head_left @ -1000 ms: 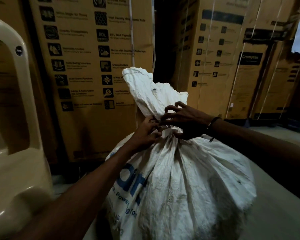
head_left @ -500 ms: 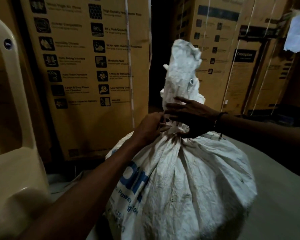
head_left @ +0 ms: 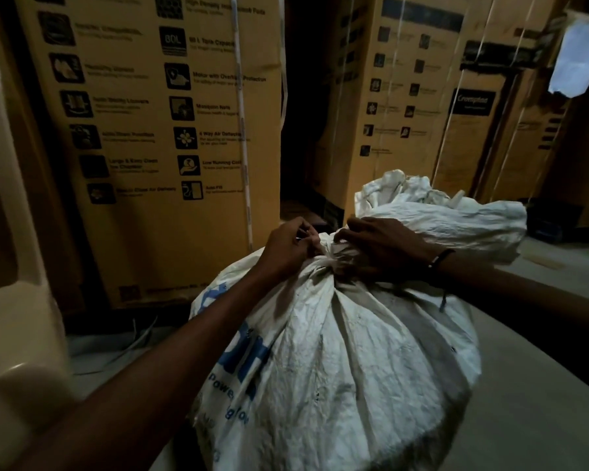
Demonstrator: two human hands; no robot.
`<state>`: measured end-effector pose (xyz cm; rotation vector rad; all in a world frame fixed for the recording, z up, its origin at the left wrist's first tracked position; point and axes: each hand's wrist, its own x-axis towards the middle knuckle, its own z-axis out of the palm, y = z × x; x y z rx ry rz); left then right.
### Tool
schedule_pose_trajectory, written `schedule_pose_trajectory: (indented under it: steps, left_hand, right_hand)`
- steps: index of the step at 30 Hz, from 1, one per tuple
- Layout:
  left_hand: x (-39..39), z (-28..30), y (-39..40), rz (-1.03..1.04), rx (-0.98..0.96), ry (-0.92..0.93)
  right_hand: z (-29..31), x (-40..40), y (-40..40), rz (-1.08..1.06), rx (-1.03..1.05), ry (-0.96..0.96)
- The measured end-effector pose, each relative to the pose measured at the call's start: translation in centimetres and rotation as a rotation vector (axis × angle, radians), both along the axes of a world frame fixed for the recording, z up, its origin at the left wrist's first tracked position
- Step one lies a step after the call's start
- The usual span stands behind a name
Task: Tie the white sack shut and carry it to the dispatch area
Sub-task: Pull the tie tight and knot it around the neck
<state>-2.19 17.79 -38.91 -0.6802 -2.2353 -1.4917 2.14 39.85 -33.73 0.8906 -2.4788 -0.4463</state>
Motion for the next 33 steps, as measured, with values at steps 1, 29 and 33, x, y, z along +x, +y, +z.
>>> schedule_pose_trajectory:
  steps: [1,29,33]
  left_hand:
    - [0.0,-0.2,0.1,-0.020,0.064,-0.041]
    - [0.3,2.1,0.6,0.130,-0.239,-0.335]
    - [-0.3,1.8,1.8,0.183,-0.257,-0.415]
  right_hand:
    - [0.1,0.1,-0.2,-0.020,-0.041,-0.032]
    - [-2.9,-1.4,0.2,0.116,-0.578,-0.171]
    - [-2.9,-1.5,0.1,0.118,-0.588,-0.166]
